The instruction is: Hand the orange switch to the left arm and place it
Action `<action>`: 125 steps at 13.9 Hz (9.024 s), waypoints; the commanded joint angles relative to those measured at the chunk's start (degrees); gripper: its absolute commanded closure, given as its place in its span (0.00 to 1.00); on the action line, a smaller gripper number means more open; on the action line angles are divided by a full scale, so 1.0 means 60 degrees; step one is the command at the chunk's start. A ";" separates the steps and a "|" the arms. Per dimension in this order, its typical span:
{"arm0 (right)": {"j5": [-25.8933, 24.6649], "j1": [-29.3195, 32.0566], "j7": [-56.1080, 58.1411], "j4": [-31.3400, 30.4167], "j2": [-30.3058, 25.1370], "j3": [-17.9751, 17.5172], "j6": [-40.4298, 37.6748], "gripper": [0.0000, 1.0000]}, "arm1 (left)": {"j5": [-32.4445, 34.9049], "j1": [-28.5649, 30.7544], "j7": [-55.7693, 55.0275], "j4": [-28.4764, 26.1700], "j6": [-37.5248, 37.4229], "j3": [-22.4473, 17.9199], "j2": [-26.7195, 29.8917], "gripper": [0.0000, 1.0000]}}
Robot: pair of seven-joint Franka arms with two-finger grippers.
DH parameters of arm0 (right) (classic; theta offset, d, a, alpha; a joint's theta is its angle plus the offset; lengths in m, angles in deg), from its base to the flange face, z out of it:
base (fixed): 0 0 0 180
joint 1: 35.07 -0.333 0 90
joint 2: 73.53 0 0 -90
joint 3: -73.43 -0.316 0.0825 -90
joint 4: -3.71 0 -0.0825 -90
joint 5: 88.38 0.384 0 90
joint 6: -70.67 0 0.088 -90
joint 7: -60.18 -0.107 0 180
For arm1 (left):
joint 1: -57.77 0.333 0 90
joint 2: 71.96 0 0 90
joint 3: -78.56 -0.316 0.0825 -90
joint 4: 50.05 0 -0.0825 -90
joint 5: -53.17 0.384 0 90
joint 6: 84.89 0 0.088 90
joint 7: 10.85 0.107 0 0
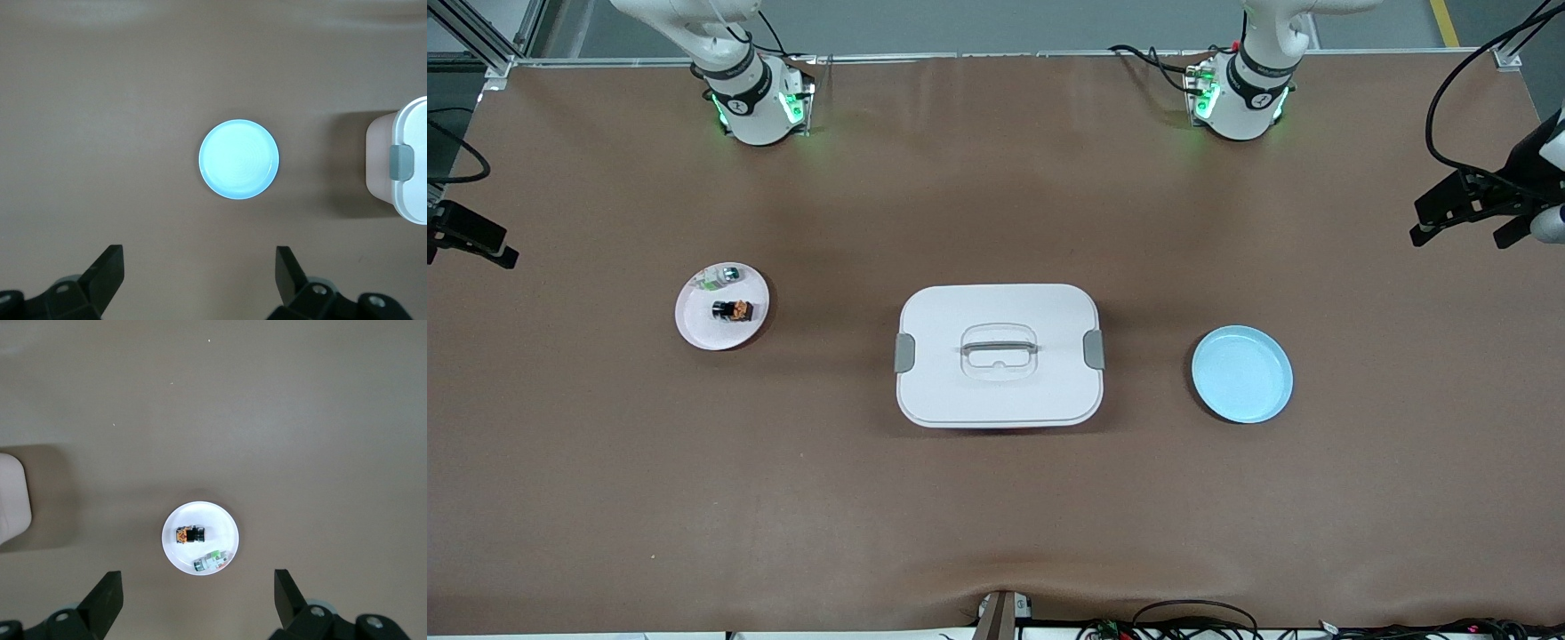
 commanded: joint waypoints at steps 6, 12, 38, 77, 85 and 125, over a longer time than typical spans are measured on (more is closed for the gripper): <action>-0.0195 -0.0028 0.0208 0.0093 -0.0036 -0.0023 0.0025 0.00 | 0.0078 0.0062 0.0039 0.0275 -0.0180 0.0077 -0.0111 0.00; -0.0210 -0.0028 0.0150 0.0020 0.0270 0.0006 -0.0032 0.00 | 0.0107 -0.0011 -0.0019 0.0362 -0.0180 0.0062 -0.0111 0.00; 0.0171 -0.0936 -0.0756 -0.9512 -0.1325 -0.0053 0.7667 0.00 | 0.0063 0.0004 0.0083 0.0480 -0.0239 0.0077 -0.0126 0.00; -0.1499 -0.0600 -0.1125 -1.0556 0.1839 0.0006 1.2404 0.15 | 0.0078 -0.0026 0.0083 0.0480 -0.0239 0.0091 -0.0111 0.00; -0.1484 -0.0570 -0.1242 -1.0571 0.1809 -0.0009 1.2301 1.00 | 0.0063 0.0004 0.0083 0.0495 -0.0253 0.0267 -0.0082 0.00; 0.3247 -0.4890 -1.2922 0.1143 0.3213 -0.0155 0.2706 1.00 | -0.8899 -0.0553 -0.2744 0.0467 0.3081 0.2316 -0.1780 0.00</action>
